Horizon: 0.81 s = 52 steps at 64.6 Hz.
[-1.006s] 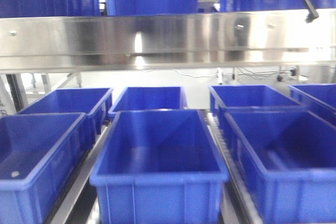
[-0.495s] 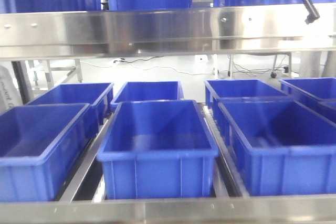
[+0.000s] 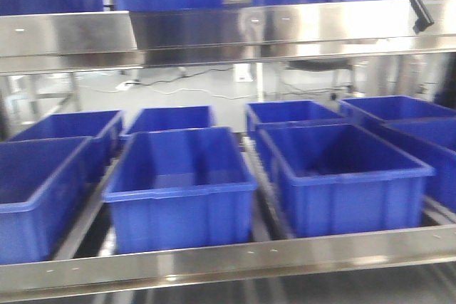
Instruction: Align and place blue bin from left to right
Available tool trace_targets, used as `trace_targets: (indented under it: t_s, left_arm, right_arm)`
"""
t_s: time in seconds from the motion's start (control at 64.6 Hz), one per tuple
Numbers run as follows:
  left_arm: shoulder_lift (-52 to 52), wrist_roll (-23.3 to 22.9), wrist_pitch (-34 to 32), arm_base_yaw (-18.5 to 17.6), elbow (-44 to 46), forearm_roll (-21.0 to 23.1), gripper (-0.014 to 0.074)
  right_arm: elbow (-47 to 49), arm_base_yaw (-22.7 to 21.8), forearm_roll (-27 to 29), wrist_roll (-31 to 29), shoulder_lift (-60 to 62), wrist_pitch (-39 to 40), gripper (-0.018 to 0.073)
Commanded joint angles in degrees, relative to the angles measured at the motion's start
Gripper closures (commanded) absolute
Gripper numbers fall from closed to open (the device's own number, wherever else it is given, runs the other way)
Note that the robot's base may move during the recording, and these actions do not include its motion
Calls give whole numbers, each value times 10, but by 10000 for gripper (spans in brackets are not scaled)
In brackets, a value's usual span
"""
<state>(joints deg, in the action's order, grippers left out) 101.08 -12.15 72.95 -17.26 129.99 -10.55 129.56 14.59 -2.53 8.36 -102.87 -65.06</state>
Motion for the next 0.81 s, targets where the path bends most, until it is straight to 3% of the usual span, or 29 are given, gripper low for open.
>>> trace_targets:
  t_s: [0.0,0.79]
  left_arm:
    - [-18,10,-42,-8,11,23,609]
    - [-18,10,-42,-8,11,23,609]
  right_arm:
    - [11,-1,-19,13,11,68,638]
    - [11,-1,-19,13,11,68,638]
